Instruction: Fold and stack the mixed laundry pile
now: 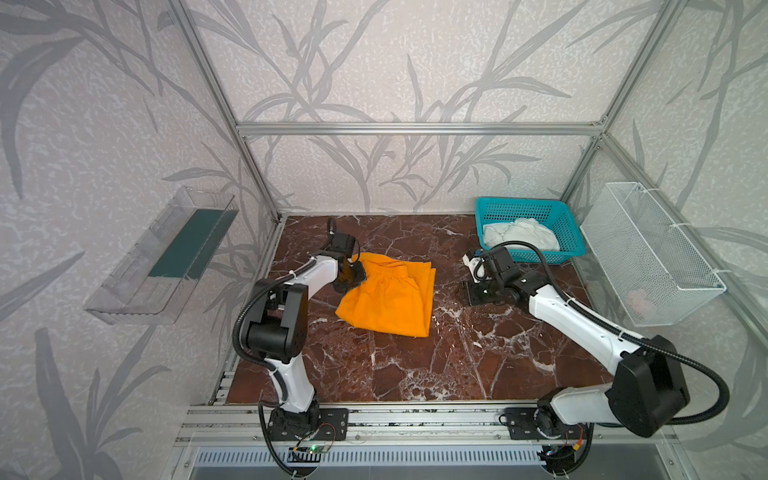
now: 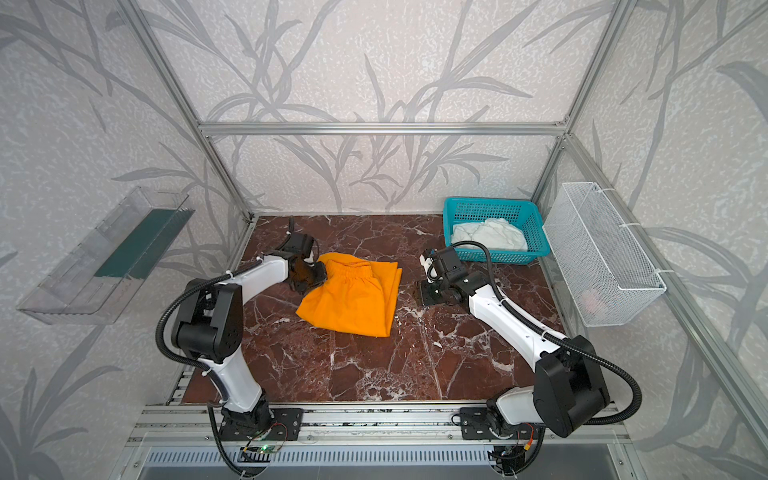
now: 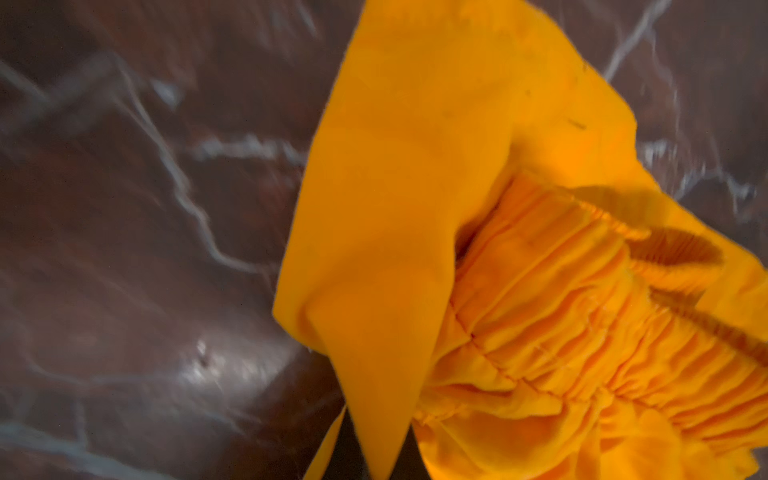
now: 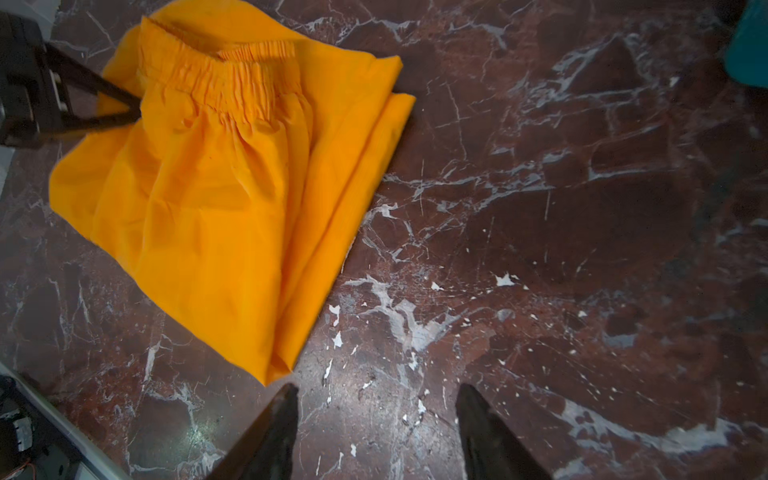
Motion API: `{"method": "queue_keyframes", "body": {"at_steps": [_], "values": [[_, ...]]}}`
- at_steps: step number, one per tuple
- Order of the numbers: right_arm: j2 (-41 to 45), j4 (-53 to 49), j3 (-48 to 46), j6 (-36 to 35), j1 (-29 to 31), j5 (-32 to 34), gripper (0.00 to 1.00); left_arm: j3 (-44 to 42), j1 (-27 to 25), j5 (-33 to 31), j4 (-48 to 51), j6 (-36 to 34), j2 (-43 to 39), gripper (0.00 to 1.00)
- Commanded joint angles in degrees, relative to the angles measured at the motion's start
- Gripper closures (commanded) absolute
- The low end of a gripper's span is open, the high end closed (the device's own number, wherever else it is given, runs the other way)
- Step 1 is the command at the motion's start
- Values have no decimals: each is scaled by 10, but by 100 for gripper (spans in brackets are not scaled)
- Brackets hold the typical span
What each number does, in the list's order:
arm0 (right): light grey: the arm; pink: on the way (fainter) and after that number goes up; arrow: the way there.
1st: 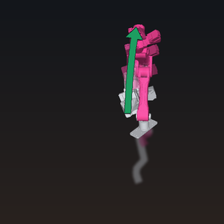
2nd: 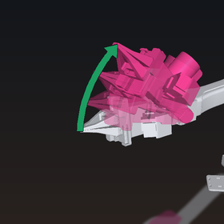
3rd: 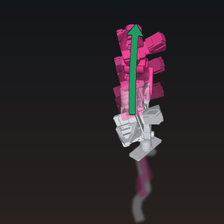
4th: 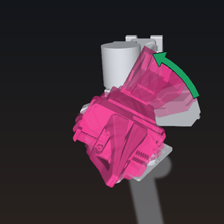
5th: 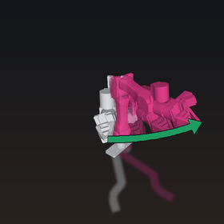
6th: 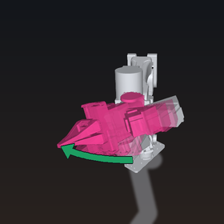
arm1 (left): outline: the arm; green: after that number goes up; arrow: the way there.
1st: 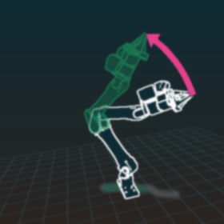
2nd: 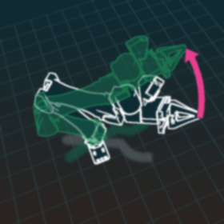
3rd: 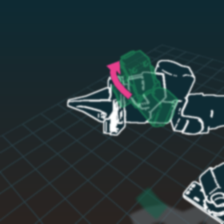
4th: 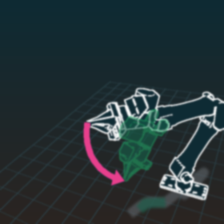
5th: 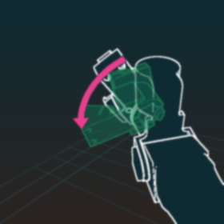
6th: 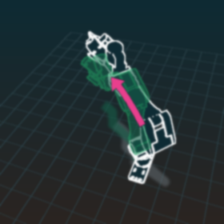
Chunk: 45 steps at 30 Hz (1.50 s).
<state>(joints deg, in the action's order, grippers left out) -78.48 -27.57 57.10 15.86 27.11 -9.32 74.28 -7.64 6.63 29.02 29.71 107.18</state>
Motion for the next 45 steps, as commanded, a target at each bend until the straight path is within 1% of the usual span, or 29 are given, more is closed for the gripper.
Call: {"method": "queue_keyframes", "body": {"at_steps": [1, 4, 8, 13, 17, 23, 24, 26, 29, 30, 31, 34, 36, 39, 41, 43, 45], "values": [[30, -13, -27, -16, -4, 34, 38, 104, 39, -83, 84, -45, 54, 100], [47, 8, -52, -13, -9, 36, 38, 208, 79, -110, 110, -57, 123, 100], [44, 14, -57, -9, -15, 27, 38, 351, 133, -110, 164, -56, 208, 100], [40, 12, -47, -14, -15, 30, 38, 477, 176, -96, 180, -87, 280, 100], [39, 10, -41, -14, -15, 33, 38, 588, 186, -120, 203, -122, 343, 100], [36, 21, -45, -14, -15, 31, 38, 779, 185, -188, 271, -155, 440, 100], [36, 21, -45, -13, -15, 32, 38, 792, 186, -196, 275, -158, 444, 98], [38, 23, -42, -16, -16, 33, 38, 793, 186, -208, 273, -160, 434, 83], [40, 29, -34, -24, -19, 38, 38, 757, 184, -191, 272, -150, 395, 55], [38, 33, -29, -27, -22, 40, 38, 738, 182, -178, 267, -148, 376, 47], [35, 34, -22, -31, -26, 42, 38, 712, 177, -179, 260, -147, 354, 38], [21, 29, 6, -43, -40, 39, 38, 623, 156, -199, 222, -158, 282, 19], [16, 25, 25, -55, -50, 43, 37, 565, 143, -215, 187, -167, 236, 13], [11, 28, 47, -70, -75, 52, 37, 491, 125, -227, 144, -178, 172, 12], [-2, 38, 61, -70, -99, 75, 35, 452, 116, -227, 131, -178, 134, 11], [-29, 36, 87, -81, -120, 105, 34, 419, 110, -198, 130, -169, 100, 10], [-62, 38, 115, -92, -140, 139, 33, 367, 101, -126, 123, -155, 59, 9]]}}
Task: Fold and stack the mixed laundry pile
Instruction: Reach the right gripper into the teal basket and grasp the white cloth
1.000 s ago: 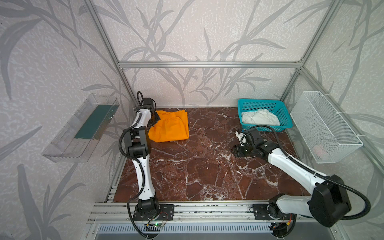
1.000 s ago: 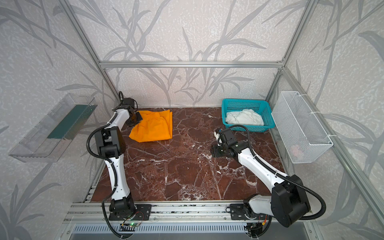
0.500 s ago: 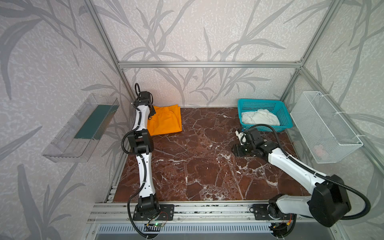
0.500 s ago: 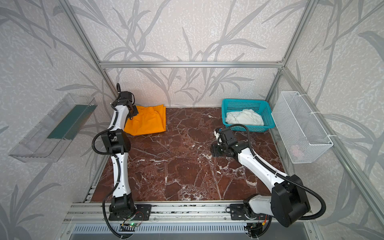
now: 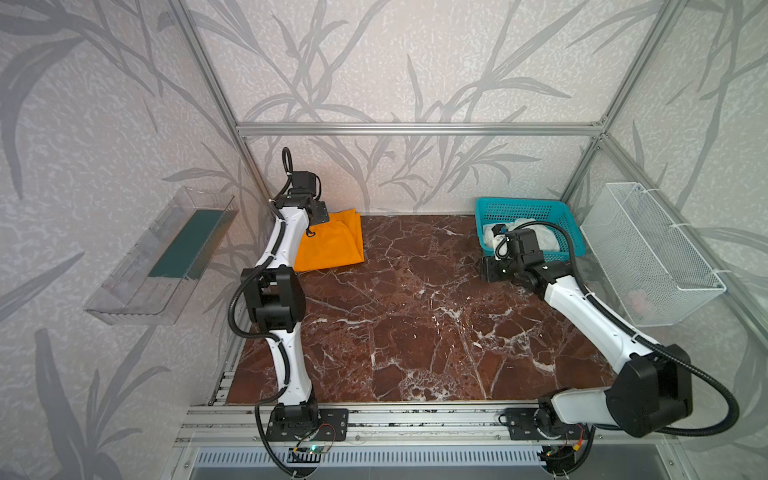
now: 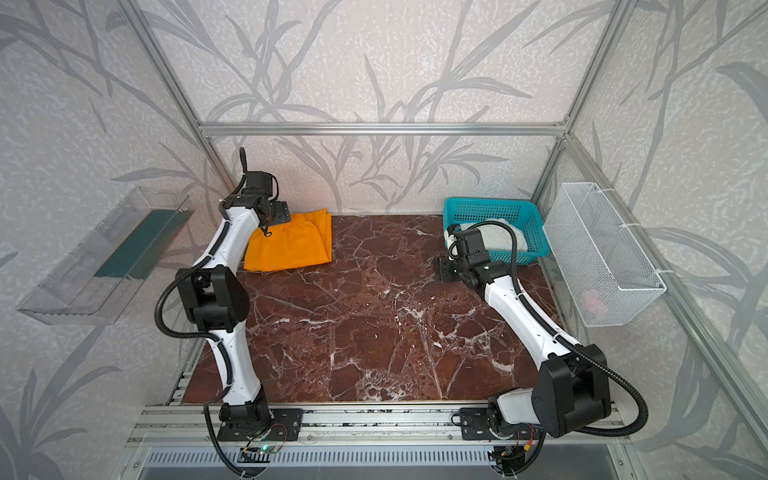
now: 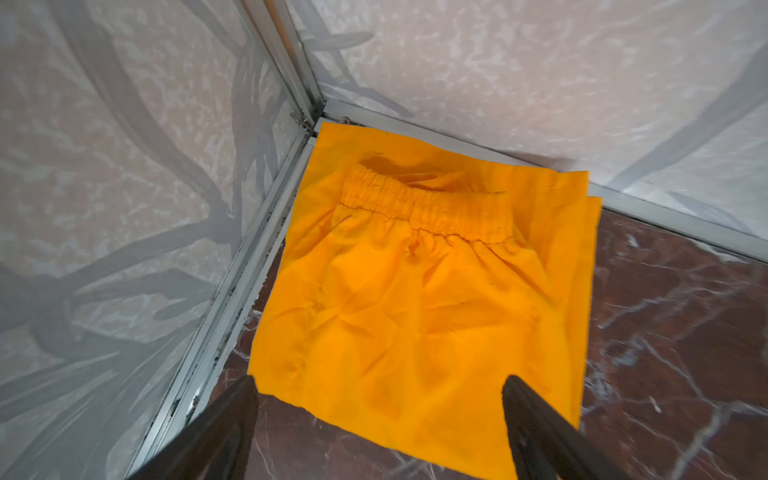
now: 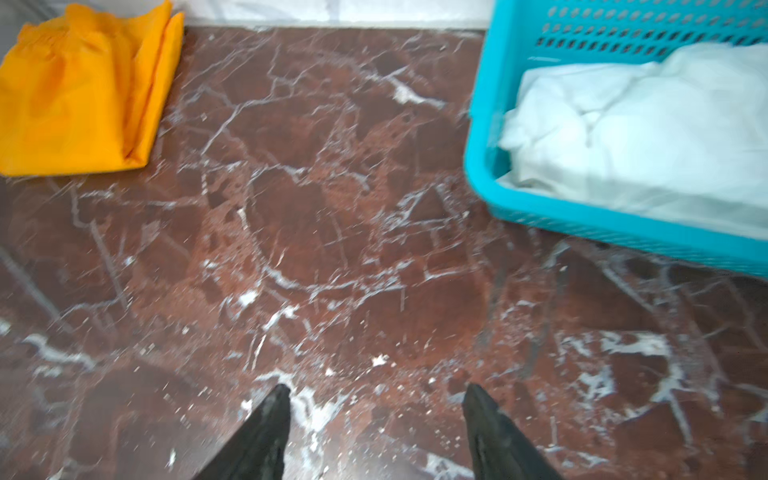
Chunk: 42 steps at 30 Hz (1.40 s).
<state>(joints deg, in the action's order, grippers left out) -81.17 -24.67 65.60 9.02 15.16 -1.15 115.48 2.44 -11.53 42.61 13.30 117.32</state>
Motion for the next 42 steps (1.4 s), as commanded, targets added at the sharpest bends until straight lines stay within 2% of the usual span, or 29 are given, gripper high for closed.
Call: {"method": "queue_keyframes", "body": {"at_steps": [1, 6, 10, 15, 19, 22, 27, 30, 33, 39, 40, 42], "values": [[-53, 13, 44, -24, -31, 76, 33, -95, -7, 84, -39, 16, -72, 8], [-153, 33, 126, -38, -75, 148, 30, -367, -78, 99, -224, 29, -220, 5], [-251, 30, 208, -49, -103, 191, 28, -475, -125, 124, -249, 49, -279, 5], [-381, 6, 327, -67, -133, 171, 27, -571, -193, 121, -261, 89, -346, 5], [-487, -50, 440, -62, -148, 128, 26, -629, -246, 103, -269, 123, -392, 5], [-554, -116, 531, -52, -154, 91, 27, -651, -265, 104, -263, 137, -406, 5], [-651, -240, 678, -37, -158, 71, 33, -653, -280, 102, -250, 142, -412, 6], [-702, -306, 758, -28, -161, 55, 43, -642, -283, 99, -241, 139, -416, 6], [-734, -350, 812, -24, -162, 43, 56, -632, -284, 94, -233, 134, -419, 6], [-713, -335, 793, -39, -163, 15, 93, -630, -284, 86, -220, 130, -421, 6], [-701, -326, 787, -44, -163, 16, 98, -632, -284, 86, -218, 130, -423, 6], [-668, -308, 773, -51, -163, 21, 100, -635, -284, 86, -218, 133, -426, 6]]}}
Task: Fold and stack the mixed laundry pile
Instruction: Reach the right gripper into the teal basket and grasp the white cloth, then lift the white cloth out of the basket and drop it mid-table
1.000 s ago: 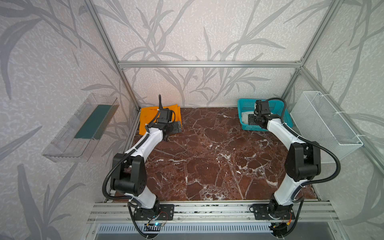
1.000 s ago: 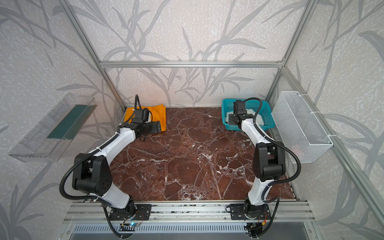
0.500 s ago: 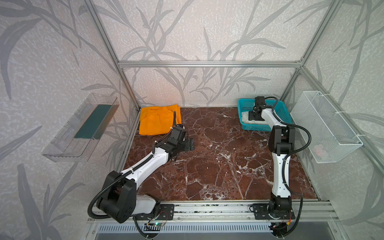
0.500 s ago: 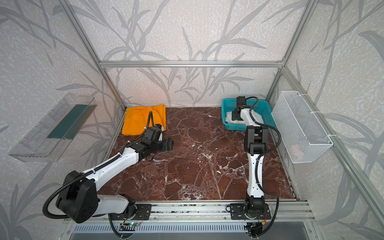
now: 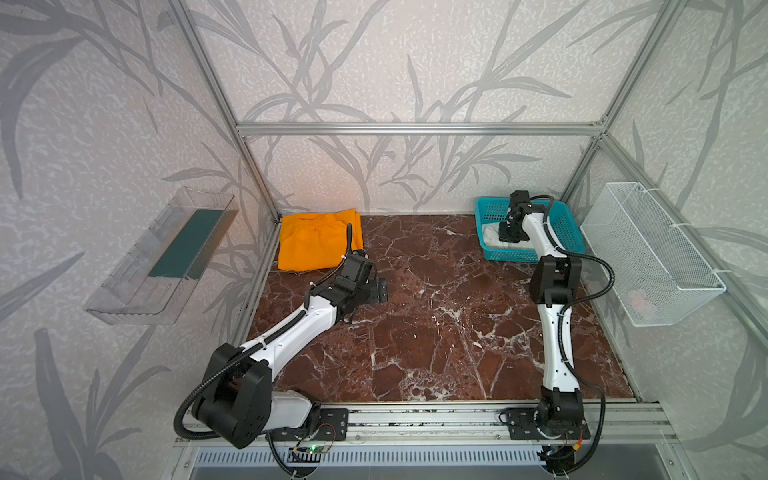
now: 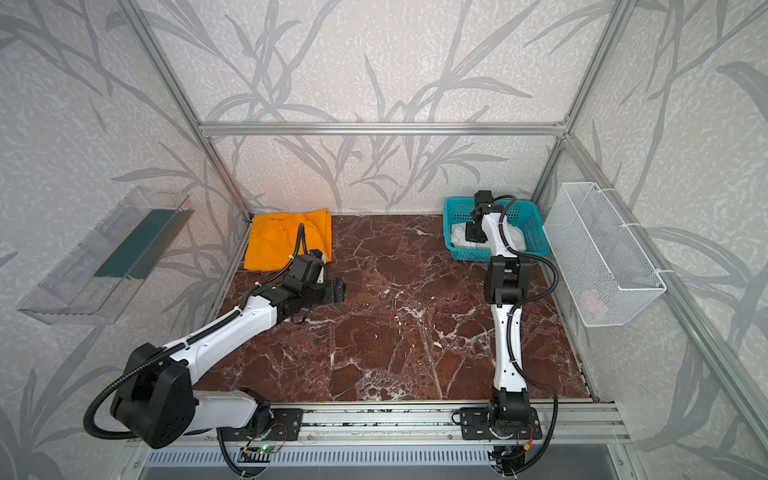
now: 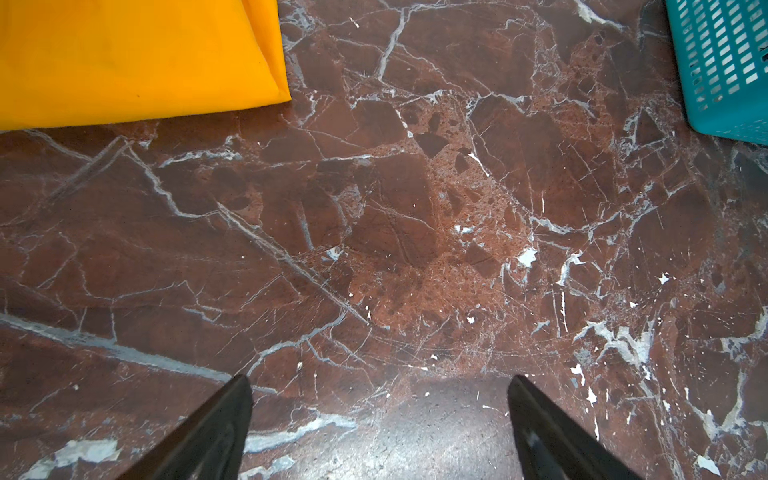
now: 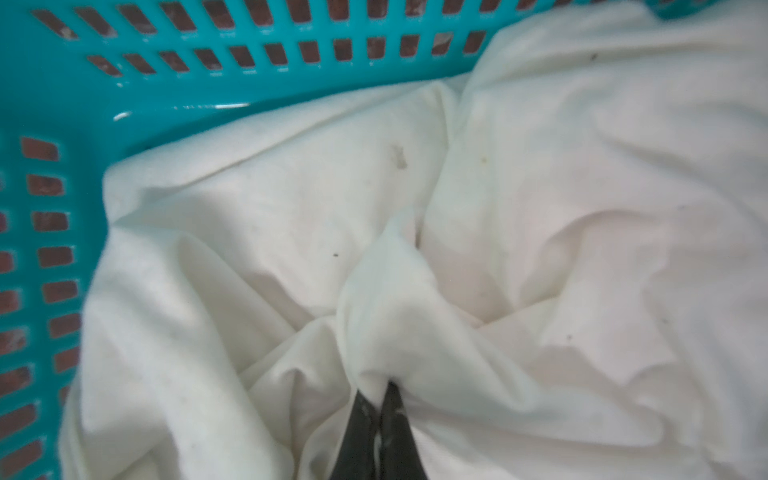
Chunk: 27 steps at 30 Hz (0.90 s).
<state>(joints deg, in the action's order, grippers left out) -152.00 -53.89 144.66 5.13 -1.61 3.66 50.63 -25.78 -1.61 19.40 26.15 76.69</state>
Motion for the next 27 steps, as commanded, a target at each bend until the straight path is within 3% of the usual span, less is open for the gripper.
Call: {"method": "queue_keyframes", "body": {"at_steps": [1, 12, 20, 24, 27], "values": [[61, -4, -25, -14, 5, -26, 100, 12, -2, -13, 15, 5, -21, 6], [269, 27, 10, -42, 33, -98, 100, -6, -2, -28, 7, 28, -32, 6], [409, -27, 84, -115, 158, -190, 100, 1, 0, -66, 24, 37, -43, 7], [485, 24, 7, -105, 196, -276, 100, 21, 3, -90, 73, 44, -66, 6], [537, 93, -109, -76, 198, -306, 100, 37, 4, -100, 109, 40, -101, 7]]}}
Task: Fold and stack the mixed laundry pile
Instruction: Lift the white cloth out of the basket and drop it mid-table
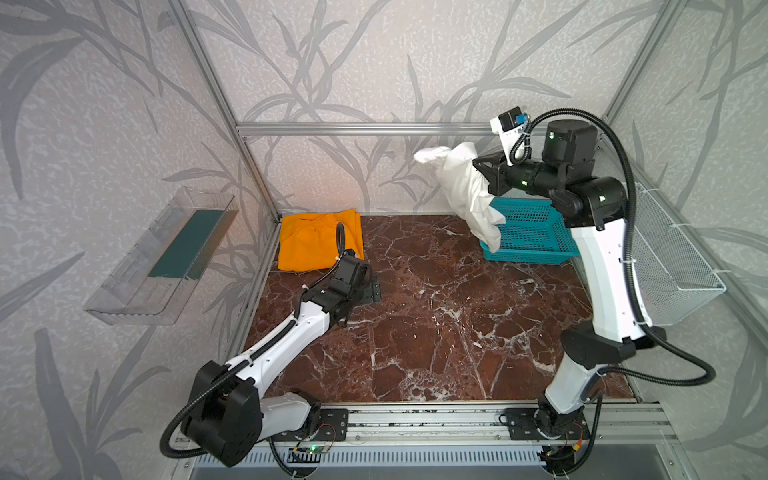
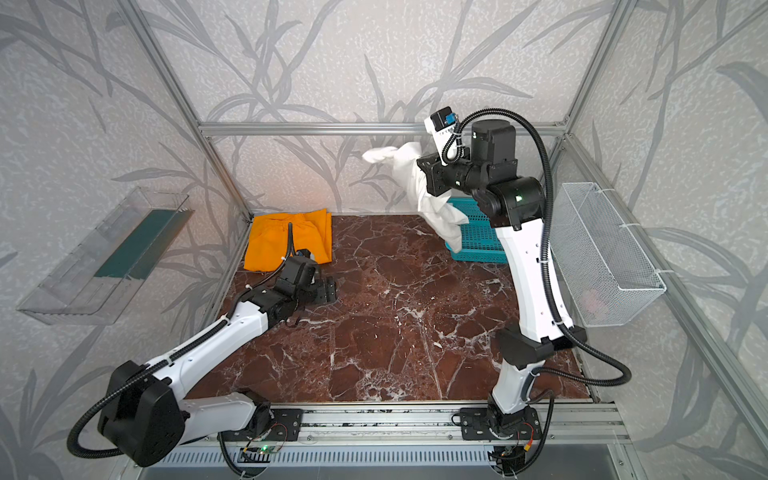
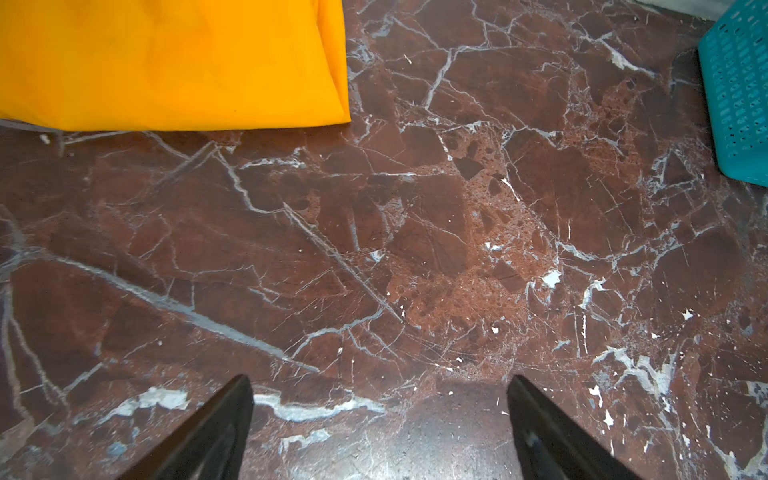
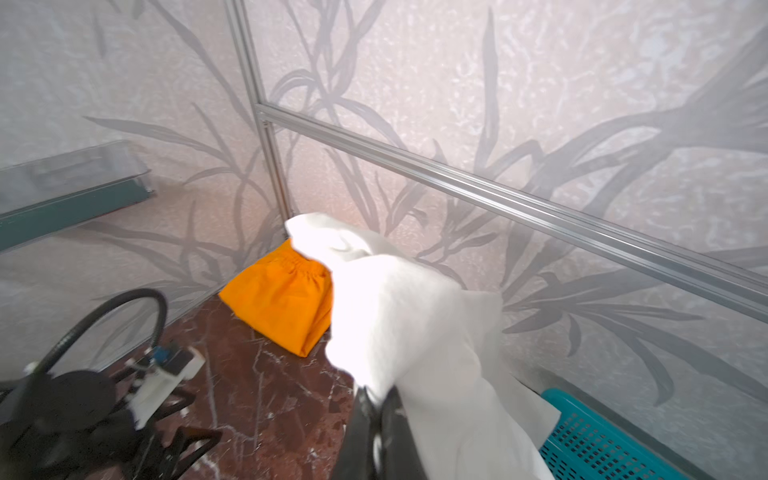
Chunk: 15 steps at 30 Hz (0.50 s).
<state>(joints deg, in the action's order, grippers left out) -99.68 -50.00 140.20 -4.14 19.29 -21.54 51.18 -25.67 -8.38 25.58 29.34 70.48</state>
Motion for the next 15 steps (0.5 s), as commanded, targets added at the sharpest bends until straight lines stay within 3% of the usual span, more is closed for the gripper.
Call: {"method": "queue_keyframes", "body": {"at_steps": [1, 6, 9, 12, 15], "values": [[32, 77, -119, 25, -11, -50, 100, 36, 4, -36, 58, 6, -53, 7], [86, 209, -408, 102, -11, -22, 96, 55, 10, -65, 119, -2, -127, 6], [84, 246, -538, 145, -11, 16, 76, 54, 13, -43, 130, -26, -155, 8], [61, 205, -608, 163, -11, 73, 61, 38, 12, 10, 117, -51, -161, 10], [59, 158, -639, 156, -8, 102, 55, 22, 13, 43, 106, -43, -144, 12]]}}
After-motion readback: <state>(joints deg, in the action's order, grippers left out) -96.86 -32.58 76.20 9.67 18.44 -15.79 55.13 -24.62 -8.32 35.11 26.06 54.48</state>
